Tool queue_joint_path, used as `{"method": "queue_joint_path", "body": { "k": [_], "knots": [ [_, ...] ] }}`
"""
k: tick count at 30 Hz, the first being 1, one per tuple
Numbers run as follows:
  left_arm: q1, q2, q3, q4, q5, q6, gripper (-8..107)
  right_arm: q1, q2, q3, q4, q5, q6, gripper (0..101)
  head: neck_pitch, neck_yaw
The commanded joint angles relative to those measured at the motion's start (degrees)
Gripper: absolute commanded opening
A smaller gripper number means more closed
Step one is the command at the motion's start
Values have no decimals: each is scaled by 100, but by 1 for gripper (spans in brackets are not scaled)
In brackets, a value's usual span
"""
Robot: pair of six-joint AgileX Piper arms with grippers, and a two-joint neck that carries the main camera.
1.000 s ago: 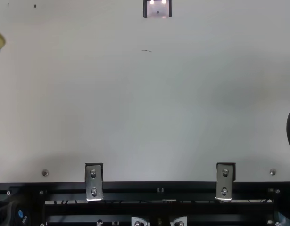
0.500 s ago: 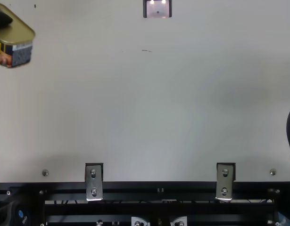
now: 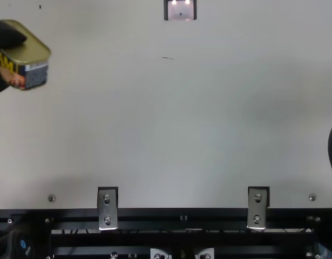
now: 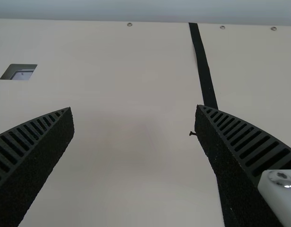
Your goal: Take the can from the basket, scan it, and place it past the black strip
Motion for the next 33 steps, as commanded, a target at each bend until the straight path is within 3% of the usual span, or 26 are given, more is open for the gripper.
{"method": "queue_joint_path", "body": {
  "k": [1,25,33],
  "knots": [
    [0,0,0,0,0,0,10,0,0,0,0,0,0,101,-281,95],
    [-18,6,-8,-24,-23,69,10,0,0,0,0,0,0,101,-281,95],
    [-644,-179,-201,99,-319,318,10,0,0,0,0,0,0,101,-281,95]
  ]
}}
